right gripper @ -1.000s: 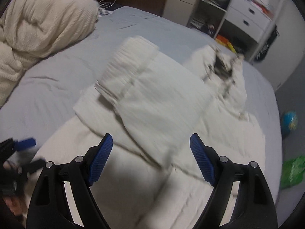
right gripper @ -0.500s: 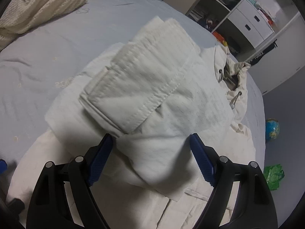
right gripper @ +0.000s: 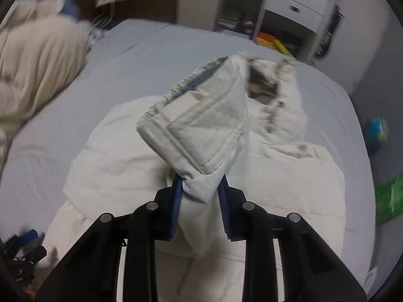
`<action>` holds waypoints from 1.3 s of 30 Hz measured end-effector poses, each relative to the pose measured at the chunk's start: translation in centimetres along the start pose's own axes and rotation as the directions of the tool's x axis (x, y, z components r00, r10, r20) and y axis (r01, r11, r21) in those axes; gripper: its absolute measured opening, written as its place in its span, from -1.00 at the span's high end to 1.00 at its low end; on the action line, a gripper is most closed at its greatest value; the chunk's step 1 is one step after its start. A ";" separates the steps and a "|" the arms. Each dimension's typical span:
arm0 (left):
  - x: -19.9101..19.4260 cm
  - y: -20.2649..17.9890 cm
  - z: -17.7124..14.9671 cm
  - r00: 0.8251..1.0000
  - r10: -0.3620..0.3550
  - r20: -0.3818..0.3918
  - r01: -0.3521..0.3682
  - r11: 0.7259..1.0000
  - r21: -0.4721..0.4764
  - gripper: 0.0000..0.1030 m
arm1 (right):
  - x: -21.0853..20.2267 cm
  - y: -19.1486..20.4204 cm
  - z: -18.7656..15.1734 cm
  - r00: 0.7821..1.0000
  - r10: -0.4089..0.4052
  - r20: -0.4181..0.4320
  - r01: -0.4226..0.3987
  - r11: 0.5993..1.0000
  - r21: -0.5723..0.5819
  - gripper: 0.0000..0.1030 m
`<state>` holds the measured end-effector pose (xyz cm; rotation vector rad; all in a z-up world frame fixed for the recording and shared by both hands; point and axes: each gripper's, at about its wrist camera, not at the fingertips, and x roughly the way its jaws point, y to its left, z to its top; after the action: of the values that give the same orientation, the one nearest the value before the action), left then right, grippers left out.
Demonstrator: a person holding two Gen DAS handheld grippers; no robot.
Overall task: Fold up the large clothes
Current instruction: 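Grasp the folded sleeve cuff with the right gripper and tuck it down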
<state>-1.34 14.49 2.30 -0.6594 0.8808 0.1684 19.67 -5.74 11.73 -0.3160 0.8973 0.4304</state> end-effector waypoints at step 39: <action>1.1 -2.4 -0.5 0.997 0.070 -0.032 -0.065 0.991 0.119 -0.71 | -3.1 -26.4 -14.0 0.984 0.174 0.039 -0.163 0.789 0.592 0.11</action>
<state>-0.03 12.14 2.31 -0.5244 0.9407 0.1645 21.28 -35.50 8.24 0.3466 1.0352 0.2885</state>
